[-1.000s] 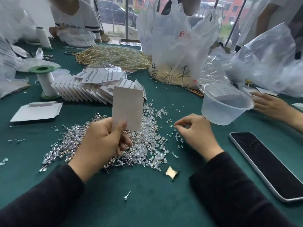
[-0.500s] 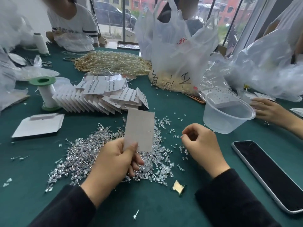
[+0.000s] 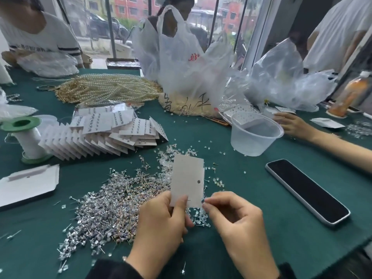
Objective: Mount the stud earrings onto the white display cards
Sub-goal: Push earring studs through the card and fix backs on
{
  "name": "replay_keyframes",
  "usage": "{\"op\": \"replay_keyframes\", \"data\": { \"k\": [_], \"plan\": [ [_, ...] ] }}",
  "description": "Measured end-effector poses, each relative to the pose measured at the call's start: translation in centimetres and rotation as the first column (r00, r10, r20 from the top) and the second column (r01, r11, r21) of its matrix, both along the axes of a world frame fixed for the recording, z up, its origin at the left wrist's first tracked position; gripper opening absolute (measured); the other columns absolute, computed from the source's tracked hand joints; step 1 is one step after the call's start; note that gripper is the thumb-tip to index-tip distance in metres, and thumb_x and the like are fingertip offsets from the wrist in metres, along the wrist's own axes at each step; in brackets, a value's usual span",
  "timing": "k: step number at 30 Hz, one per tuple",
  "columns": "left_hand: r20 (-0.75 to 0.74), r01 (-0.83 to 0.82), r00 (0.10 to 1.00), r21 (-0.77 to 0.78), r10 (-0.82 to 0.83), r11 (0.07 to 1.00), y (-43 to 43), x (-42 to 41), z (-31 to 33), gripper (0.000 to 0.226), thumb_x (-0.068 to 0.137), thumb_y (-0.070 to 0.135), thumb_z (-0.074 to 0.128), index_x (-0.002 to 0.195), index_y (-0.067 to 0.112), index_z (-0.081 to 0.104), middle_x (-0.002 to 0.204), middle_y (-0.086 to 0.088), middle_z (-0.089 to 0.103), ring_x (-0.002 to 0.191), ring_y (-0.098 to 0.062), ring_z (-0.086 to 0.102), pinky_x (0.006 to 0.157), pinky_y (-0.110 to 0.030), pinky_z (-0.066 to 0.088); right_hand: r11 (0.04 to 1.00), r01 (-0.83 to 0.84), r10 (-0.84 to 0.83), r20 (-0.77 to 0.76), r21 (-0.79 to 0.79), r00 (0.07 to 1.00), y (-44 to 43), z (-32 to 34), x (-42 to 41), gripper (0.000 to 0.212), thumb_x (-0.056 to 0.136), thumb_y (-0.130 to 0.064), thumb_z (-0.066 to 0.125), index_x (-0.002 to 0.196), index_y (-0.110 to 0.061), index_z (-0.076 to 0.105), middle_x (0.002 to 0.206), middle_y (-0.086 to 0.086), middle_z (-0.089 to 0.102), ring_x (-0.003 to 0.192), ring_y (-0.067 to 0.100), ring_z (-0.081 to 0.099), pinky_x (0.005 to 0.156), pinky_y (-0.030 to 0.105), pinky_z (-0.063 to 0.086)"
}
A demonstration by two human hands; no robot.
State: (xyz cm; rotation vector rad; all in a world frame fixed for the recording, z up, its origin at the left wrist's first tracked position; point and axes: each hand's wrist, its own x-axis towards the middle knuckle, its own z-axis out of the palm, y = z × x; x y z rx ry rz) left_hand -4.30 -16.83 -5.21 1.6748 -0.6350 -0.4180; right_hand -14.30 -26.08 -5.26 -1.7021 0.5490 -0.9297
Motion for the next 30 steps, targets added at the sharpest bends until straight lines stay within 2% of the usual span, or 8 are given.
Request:
{"op": "replay_keyframes", "data": {
  "k": [3, 5, 9, 12, 20, 24, 26, 30],
  "plan": [
    [0.058, 0.023, 0.998, 0.038, -0.025, 0.999, -0.1, -0.1, -0.3, 0.021, 0.088, 0.016, 0.057, 0.068, 0.009, 0.058, 0.046, -0.002, 0.062, 0.036, -0.013, 0.052, 0.039, -0.026, 0.043, 0.981, 0.025, -0.027, -0.006, -0.194, 1.0, 0.8, -0.1, 0.8, 0.01, 0.068, -0.013, 0.072, 0.064, -0.022, 0.07, 0.076, -0.008, 0.064, 0.068, 0.01, 0.063, 0.062, 0.02, 0.05],
    [0.132, 0.017, 0.991, 0.057, -0.024, 0.998, -0.1, -0.1, -0.4, 0.021, 0.087, 0.017, 0.058, 0.066, 0.011, 0.057, 0.047, -0.001, 0.062, 0.036, -0.009, 0.051, 0.043, -0.03, 0.045, 0.973, 0.032, -0.037, -0.018, -0.227, 0.999, 0.6, -0.3, 1.1, 0.008, 0.069, -0.011, 0.072, 0.067, -0.019, 0.071, 0.077, -0.009, 0.063, 0.069, 0.009, 0.063, 0.063, 0.021, 0.051],
    [0.191, -0.002, 0.982, 0.081, -0.013, 0.997, -0.1, -0.2, -0.4, 0.025, 0.086, 0.016, 0.058, 0.062, 0.017, 0.054, 0.046, 0.002, 0.061, 0.034, -0.003, 0.048, 0.043, -0.029, 0.044, 0.97, 0.007, -0.025, -0.07, -0.243, 0.997, 0.4, -0.6, 1.2, 0.02, 0.071, 0.002, 0.075, 0.068, -0.017, 0.072, 0.077, -0.009, 0.064, 0.071, 0.008, 0.063, 0.065, 0.016, 0.049],
    [0.208, -0.002, 0.978, 0.096, -0.019, 0.995, -0.1, -0.1, -0.4, 0.023, 0.088, 0.016, 0.056, 0.064, 0.015, 0.055, 0.046, 0.004, 0.06, 0.037, -0.005, 0.05, 0.045, -0.031, 0.046, 0.959, 0.002, -0.026, -0.08, -0.284, 0.996, 0.5, -0.7, 1.4, 0.015, 0.071, -0.001, 0.074, 0.069, -0.016, 0.072, 0.073, -0.011, 0.064, 0.071, 0.004, 0.062, 0.064, 0.013, 0.047],
    [0.208, -0.01, 0.978, 0.12, -0.015, 0.993, -0.2, -0.1, -0.5, 0.024, 0.088, 0.017, 0.056, 0.064, 0.019, 0.054, 0.046, 0.003, 0.061, 0.038, -0.001, 0.051, 0.047, -0.031, 0.049, 0.96, 0.028, -0.048, -0.065, -0.279, 0.997, 0.7, -0.7, 1.4, 0.021, 0.069, 0.006, 0.075, 0.066, -0.014, 0.072, 0.072, -0.009, 0.064, 0.069, 0.003, 0.061, 0.062, 0.008, 0.044],
    [0.207, -0.034, 0.978, 0.093, 0.014, 0.995, -0.2, -0.2, -0.4, 0.025, 0.087, 0.016, 0.056, 0.062, 0.018, 0.054, 0.047, 0.002, 0.061, 0.037, -0.002, 0.051, 0.046, -0.03, 0.047, 0.971, 0.044, -0.056, -0.044, -0.237, 0.997, 0.6, -0.7, 1.4, 0.019, 0.069, 0.005, 0.075, 0.068, -0.013, 0.071, 0.074, -0.007, 0.064, 0.07, 0.005, 0.062, 0.063, 0.013, 0.047],
    [0.205, -0.037, 0.978, 0.079, 0.021, 0.996, -0.2, -0.2, -0.3, 0.024, 0.086, 0.016, 0.057, 0.062, 0.016, 0.054, 0.046, 0.002, 0.06, 0.037, -0.003, 0.051, 0.045, -0.029, 0.046, 0.971, 0.028, -0.043, -0.058, -0.237, 0.997, 0.6, -0.7, 1.4, 0.016, 0.07, 0.004, 0.074, 0.069, -0.012, 0.072, 0.075, -0.007, 0.064, 0.07, 0.006, 0.062, 0.062, 0.014, 0.048],
    [0.304, -0.054, 0.952, 0.077, 0.028, 0.996, -0.1, -0.3, -0.3, 0.023, 0.085, 0.017, 0.06, 0.062, 0.012, 0.055, 0.045, 0.002, 0.06, 0.04, -0.007, 0.052, 0.045, -0.03, 0.044, 0.977, 0.034, -0.043, -0.039, -0.21, 0.998, 0.8, -0.7, 1.4, 0.007, 0.07, -0.007, 0.07, 0.068, -0.013, 0.072, 0.074, -0.008, 0.065, 0.07, 0.005, 0.063, 0.062, 0.012, 0.047]
  ]
}}
